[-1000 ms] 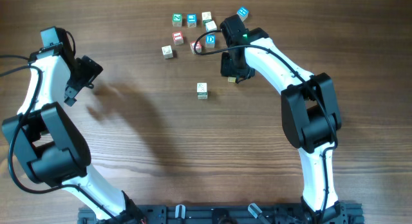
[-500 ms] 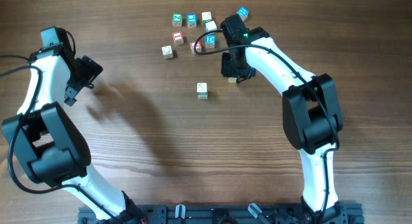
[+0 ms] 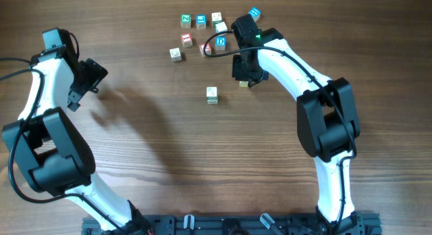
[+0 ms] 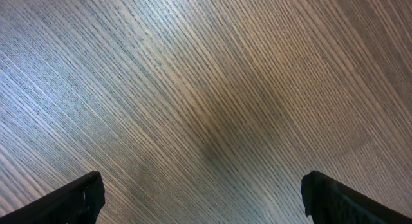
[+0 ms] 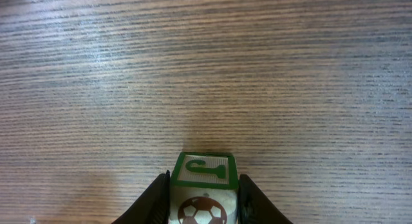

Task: Form a tower
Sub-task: 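Carry the soccer-ball block toward the fish-on-W stack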

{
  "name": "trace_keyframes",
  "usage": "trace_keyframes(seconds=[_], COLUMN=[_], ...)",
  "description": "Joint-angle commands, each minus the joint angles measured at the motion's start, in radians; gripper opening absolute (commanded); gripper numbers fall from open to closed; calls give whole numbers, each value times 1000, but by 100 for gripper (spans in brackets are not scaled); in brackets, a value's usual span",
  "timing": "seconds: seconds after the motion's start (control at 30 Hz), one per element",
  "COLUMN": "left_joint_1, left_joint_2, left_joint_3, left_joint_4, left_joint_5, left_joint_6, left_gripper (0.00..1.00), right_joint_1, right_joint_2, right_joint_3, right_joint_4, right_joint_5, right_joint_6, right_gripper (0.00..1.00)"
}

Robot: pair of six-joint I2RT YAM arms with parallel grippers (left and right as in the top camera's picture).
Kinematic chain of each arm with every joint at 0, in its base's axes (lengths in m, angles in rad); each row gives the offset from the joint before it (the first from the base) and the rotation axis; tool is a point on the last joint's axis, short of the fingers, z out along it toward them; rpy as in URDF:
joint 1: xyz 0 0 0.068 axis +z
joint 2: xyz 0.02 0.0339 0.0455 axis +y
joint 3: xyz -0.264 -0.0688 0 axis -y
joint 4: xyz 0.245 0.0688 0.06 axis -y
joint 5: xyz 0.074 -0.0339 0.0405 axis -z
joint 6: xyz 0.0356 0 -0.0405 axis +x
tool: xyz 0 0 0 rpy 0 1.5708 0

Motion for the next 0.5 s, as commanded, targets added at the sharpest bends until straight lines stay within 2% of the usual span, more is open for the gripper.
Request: trace_keyframes(seconds=[0.0,0.23,0.33,0.47], left_joint_1=[3,3,3,3], left_joint_2=[-20,-20,-20,-20], left_joint_3=[10,10,10,10], left_joint_4=[0,0,0,0], left_joint_5=[-10,-10,-10,-10], left_joint_6=[-3,-3,-3,-3], left_gripper=[100,100,100,100], right_joint_1=[1,1,1,1], right_joint_2=[-35,-35,-35,-35], right_joint_3=[23,16,16,16], right_joint_4=[-16,-15,-16,-16], right_joint_5=[21,21,21,21], right_joint_6=[1,0,1,1], right_gripper=[30,38,30,30])
